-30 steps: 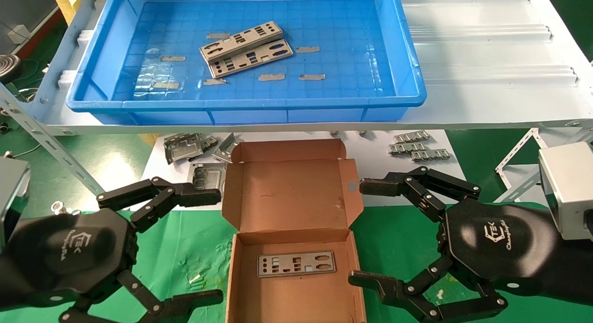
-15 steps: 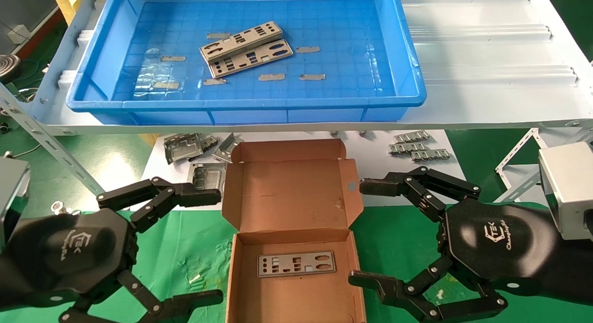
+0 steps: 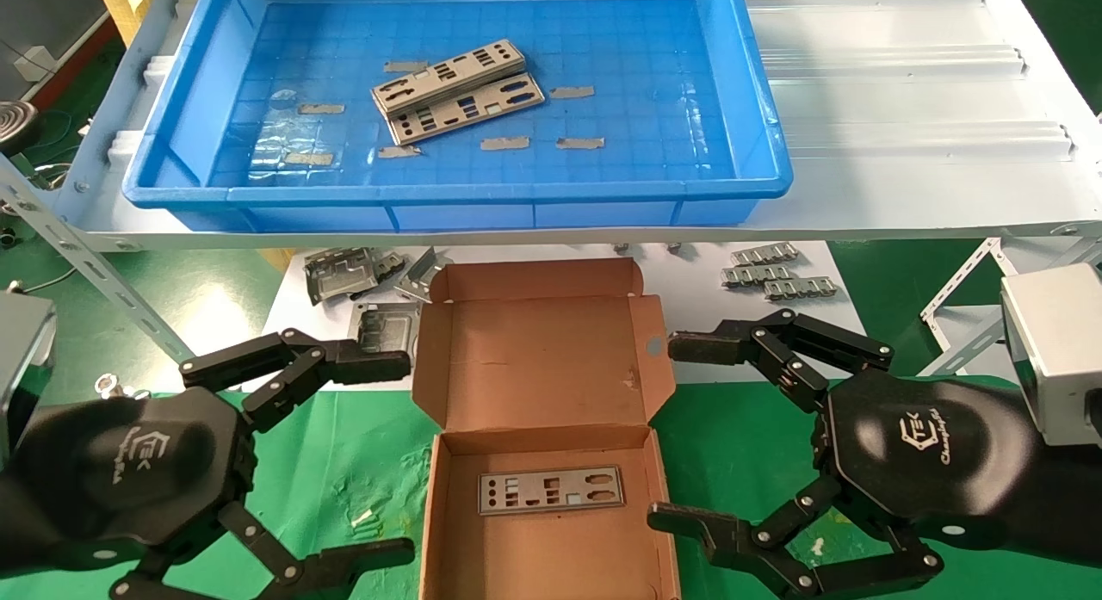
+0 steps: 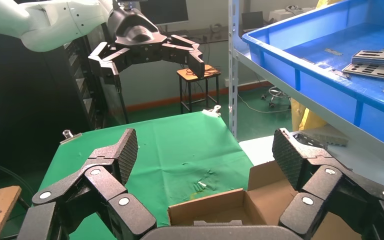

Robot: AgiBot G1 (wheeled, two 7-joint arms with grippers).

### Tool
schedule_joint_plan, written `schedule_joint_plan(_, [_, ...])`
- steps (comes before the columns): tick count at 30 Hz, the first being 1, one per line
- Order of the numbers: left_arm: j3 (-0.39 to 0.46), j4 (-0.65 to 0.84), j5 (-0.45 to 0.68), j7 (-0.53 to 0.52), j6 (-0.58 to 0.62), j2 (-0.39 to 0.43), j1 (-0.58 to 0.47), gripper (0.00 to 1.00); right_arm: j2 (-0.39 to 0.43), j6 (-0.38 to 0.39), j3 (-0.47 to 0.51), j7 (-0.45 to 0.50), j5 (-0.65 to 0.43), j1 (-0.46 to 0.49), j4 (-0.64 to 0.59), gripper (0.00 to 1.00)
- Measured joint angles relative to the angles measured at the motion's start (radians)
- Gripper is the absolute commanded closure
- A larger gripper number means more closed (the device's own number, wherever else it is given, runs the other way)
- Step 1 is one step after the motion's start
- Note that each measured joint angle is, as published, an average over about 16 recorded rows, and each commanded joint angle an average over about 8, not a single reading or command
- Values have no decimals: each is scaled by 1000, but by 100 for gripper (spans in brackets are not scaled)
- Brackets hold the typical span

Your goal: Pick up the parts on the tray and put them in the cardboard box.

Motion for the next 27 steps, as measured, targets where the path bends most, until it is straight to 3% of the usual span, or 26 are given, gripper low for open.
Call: schedule_joint_plan(27, [0,0,0,0,0,0,0,0,0,0,0,0,0,0,0,0])
